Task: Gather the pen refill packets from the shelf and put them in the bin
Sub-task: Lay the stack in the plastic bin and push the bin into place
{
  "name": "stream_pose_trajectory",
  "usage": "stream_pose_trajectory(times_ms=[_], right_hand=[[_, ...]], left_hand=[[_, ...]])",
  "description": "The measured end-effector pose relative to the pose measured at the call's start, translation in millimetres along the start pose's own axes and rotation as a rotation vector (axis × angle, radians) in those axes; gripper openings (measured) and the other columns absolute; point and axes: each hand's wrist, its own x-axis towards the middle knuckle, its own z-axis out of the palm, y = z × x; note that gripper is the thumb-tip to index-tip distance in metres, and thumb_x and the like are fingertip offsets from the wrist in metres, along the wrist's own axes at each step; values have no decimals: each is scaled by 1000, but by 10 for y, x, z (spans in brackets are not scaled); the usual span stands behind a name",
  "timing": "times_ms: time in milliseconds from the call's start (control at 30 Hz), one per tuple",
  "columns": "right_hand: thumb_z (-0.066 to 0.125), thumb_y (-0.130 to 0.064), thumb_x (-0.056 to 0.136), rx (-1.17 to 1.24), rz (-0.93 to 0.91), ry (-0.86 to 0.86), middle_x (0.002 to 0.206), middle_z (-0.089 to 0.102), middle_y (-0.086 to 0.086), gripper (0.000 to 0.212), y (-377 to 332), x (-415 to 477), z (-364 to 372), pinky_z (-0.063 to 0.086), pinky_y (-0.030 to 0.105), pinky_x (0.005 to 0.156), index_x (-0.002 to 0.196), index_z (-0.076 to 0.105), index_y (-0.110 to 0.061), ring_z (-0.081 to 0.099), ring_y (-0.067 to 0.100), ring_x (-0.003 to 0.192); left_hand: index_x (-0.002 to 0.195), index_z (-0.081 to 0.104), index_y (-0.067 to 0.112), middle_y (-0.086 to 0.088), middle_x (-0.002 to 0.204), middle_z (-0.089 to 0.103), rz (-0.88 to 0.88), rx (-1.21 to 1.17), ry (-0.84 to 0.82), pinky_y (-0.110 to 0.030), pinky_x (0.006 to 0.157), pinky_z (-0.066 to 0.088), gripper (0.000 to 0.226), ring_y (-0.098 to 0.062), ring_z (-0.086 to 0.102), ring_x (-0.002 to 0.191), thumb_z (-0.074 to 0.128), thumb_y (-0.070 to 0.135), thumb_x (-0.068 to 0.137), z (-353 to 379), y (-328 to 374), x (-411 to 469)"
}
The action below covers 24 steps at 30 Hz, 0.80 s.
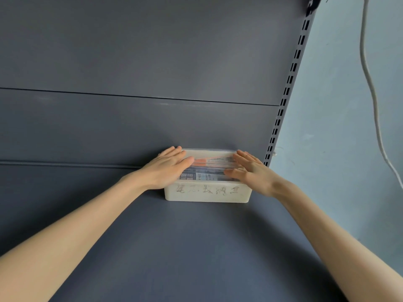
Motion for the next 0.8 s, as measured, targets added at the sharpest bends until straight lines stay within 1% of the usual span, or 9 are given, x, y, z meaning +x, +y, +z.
stream_pose_trajectory(times_ms=[100, 267, 367, 433, 533, 567, 633, 700, 800], right_hand=[[46, -49, 91, 6, -1, -2, 162, 7, -7, 71, 16, 21, -7, 4, 31, 117, 151, 20, -21, 0, 9, 148], [45, -50, 92, -4, -2, -8, 162, 6, -7, 73, 23, 19, 5, 4, 31, 117, 152, 17, -20, -1, 9, 148], [46, -49, 92, 21, -6, -11, 162, 6, -7, 73, 19, 11, 3, 3, 31, 117, 152, 17, -20, -2, 8, 148], [47, -49, 91, 29, -6, -9, 162, 6, -7, 73, 13, 6, -3, 3, 31, 117, 152, 18, -20, -2, 8, 148], [47, -50, 91, 27, -5, -6, 162, 7, -7, 72, 14, 10, -3, 3, 31, 117, 151, 19, -22, -2, 9, 148], [48, -50, 91, 28, -5, -2, 162, 7, -7, 73, 13, 12, 0, 3, 31, 117, 151, 19, -22, -2, 9, 148], [48, -52, 90, 28, -3, 5, 162, 8, -8, 73, 17, 24, 11, 3, 31, 117, 151, 20, -23, -1, 8, 148], [48, -52, 90, 36, -7, 9, 162, 8, -8, 72, 19, 37, 15, 4, 32, 117, 151, 21, -25, -1, 8, 148], [50, -48, 90, 101, -2, -1, 162, 7, -8, 70, 25, 35, 13, 3, 35, 118, 150, 22, -26, -4, 7, 148]], left_hand=[[149, 19, 19, 4, 160, 9, 5, -9, 4, -19, 111, 0, 51, -7, -1, 146, 18, 39, 101, 16, -6, 26], [149, 19, 19, 4, 160, 10, -21, 28, 20, -23, 113, 1, 52, -7, 1, 146, 18, 41, 101, 30, -27, 38], [148, 22, 19, 4, 159, 13, -8, -31, 42, -22, 113, 2, 51, -7, 2, 146, 20, 38, 101, 44, -21, 40], [146, 28, 17, 2, 158, 17, -5, -72, 89, -22, 113, 6, 49, -8, 6, 146, 25, 36, 101, 64, -33, 39], [135, 49, 12, -1, 153, 34, -17, -108, 214, -21, 107, 17, 42, -10, 18, 144, 33, 30, 100, 109, -67, 43], [133, 51, 14, 0, 152, 35, -25, -96, 235, -23, 108, 18, 41, -11, 20, 144, 34, 30, 100, 123, -79, 48], [136, 48, 17, 3, 152, 34, -37, -71, 233, -26, 112, 16, 41, -11, 19, 144, 35, 31, 100, 129, -92, 60], [136, 48, 17, 6, 152, 34, -33, -158, 218, -26, 112, 14, 41, -10, 16, 145, 36, 33, 100, 116, -77, 63], [130, 51, 22, 11, 149, 31, -17, -467, 168, -18, 104, 8, 38, -5, 8, 145, 31, 36, 101, 85, -29, 40]])
